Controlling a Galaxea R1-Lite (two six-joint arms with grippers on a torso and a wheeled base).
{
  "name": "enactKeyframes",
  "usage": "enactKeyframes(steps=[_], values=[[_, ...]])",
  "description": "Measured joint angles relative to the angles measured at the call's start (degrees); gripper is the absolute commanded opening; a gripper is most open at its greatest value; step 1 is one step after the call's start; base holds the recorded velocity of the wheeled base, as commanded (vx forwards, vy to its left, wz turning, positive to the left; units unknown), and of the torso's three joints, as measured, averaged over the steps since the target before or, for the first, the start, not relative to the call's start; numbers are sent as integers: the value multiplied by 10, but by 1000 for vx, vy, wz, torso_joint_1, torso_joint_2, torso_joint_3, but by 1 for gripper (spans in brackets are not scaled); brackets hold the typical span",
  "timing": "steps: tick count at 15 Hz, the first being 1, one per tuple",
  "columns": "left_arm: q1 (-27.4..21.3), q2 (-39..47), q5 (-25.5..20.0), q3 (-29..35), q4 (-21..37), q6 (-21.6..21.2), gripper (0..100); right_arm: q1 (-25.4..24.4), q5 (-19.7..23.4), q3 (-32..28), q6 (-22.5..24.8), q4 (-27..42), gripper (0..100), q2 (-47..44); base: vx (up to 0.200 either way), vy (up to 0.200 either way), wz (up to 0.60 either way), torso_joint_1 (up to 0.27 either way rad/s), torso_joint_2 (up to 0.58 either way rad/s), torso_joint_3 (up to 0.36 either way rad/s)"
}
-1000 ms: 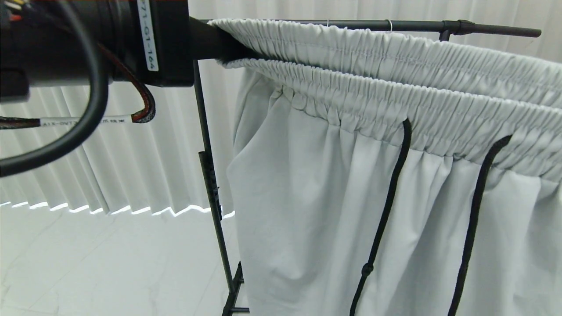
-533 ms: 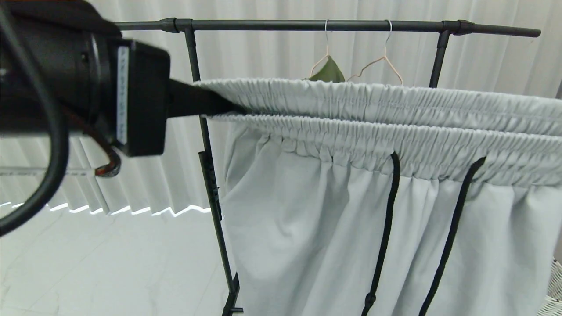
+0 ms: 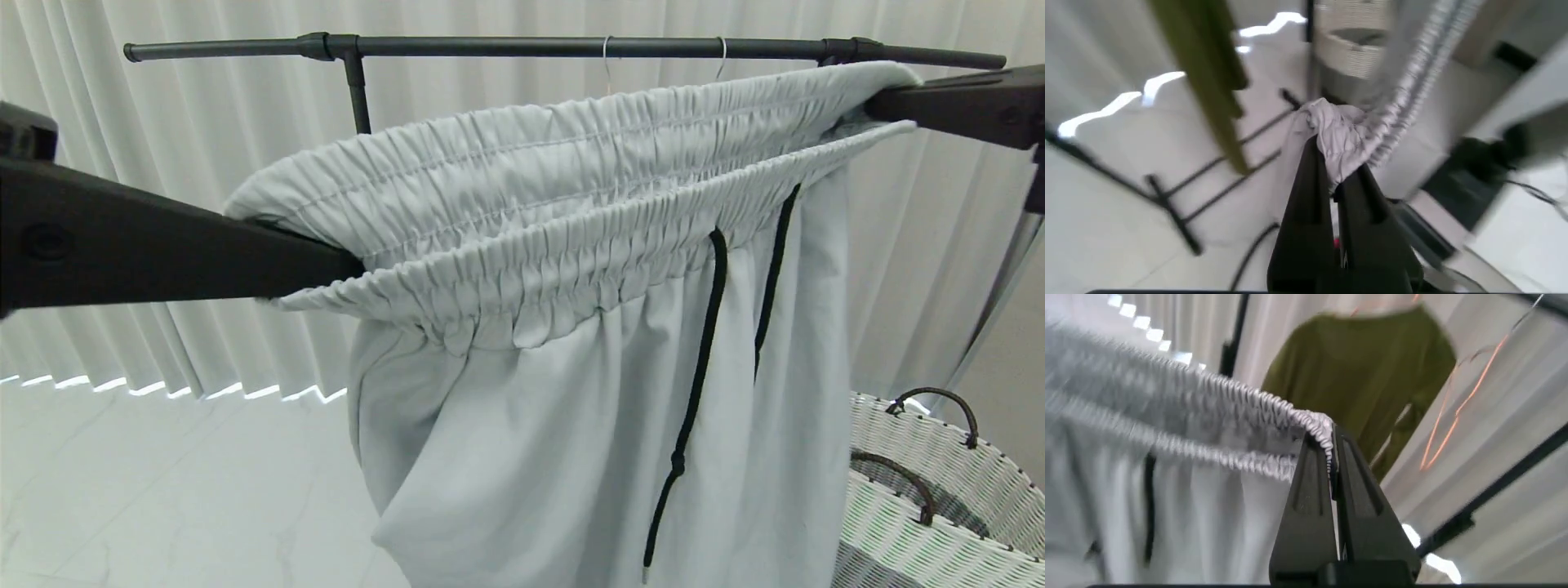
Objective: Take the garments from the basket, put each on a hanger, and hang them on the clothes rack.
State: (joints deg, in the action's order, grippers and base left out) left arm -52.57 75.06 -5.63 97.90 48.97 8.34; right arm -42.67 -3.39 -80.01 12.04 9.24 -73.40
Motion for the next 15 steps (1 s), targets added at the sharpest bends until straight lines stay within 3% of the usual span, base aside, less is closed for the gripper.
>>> enactKeyframes(steps=[3, 8, 10, 12, 15], values=[[-1, -15, -18, 3, -1, 1, 0, 9, 0, 8, 0, -50, 0, -43, 0, 0, 0, 0, 0, 0], [-6, -23, -9, 6, -8, -23, 0, 41, -26, -2, 0, -2, 0, -60, 0, 0, 0, 0, 0, 0], [21, -16, 9, 10, -58, -72, 0, 52, -31, -42, -12, 106, 0, -51, 0, 0, 0, 0, 0, 0], [48, 4, 16, 16, -122, -86, 0, 45, -34, -109, -50, 222, 0, -31, 0, 0, 0, 0, 0, 0], [67, 34, 40, 9, -157, -84, 0, -22, -36, -138, -90, 296, 0, 2, 0, 0, 0, 0, 0, 0]])
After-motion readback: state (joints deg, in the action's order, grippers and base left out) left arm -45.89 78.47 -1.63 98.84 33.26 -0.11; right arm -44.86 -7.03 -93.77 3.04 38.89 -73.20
